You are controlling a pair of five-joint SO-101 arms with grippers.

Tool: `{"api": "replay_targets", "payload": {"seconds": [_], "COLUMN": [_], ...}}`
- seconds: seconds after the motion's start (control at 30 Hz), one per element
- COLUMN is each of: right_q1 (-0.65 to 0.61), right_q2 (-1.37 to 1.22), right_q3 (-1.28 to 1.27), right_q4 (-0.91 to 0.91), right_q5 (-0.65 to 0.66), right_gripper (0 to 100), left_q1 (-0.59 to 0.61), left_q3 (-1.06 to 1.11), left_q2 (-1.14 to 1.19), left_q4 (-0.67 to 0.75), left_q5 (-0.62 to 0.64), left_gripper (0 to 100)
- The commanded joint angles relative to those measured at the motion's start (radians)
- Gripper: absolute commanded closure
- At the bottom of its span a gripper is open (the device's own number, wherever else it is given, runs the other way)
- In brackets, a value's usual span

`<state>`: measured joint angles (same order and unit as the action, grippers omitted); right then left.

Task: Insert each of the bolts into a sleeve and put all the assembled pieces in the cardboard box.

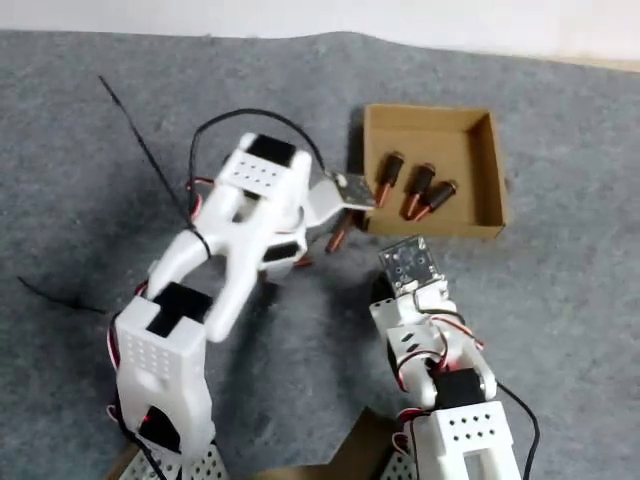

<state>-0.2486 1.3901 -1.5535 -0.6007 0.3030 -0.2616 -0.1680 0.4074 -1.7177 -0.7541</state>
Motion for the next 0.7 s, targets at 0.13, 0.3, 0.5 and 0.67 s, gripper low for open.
{"api": "replay_targets", "payload": {"seconds": [0.13, 0.3, 0.5, 0.67], "right_q1": [0.012, 0.012, 0.013, 0.033], "right_q2": [0.019, 0.019, 0.016, 0.016], "right_q3": [0.012, 0.012, 0.007, -0.007], "right_q4": [0.025, 0.025, 0.056, 0.084], "right_q5": [0.014, 0.014, 0.014, 0.014], "right_gripper": [99.5, 99.5, 99.5, 99.5], "left_q1": [-0.165, -0.259, -0.269, -0.277], "left_q3": [-0.002, 0.002, -0.002, -0.012], "left_q2": [-0.019, -0.012, -0.012, -0.018], "left_q4": [-0.029, -0.005, 0.107, 0.150], "left_q5": [0.094, 0.095, 0.218, 0.301], "left_gripper": [100, 100, 100, 100]}}
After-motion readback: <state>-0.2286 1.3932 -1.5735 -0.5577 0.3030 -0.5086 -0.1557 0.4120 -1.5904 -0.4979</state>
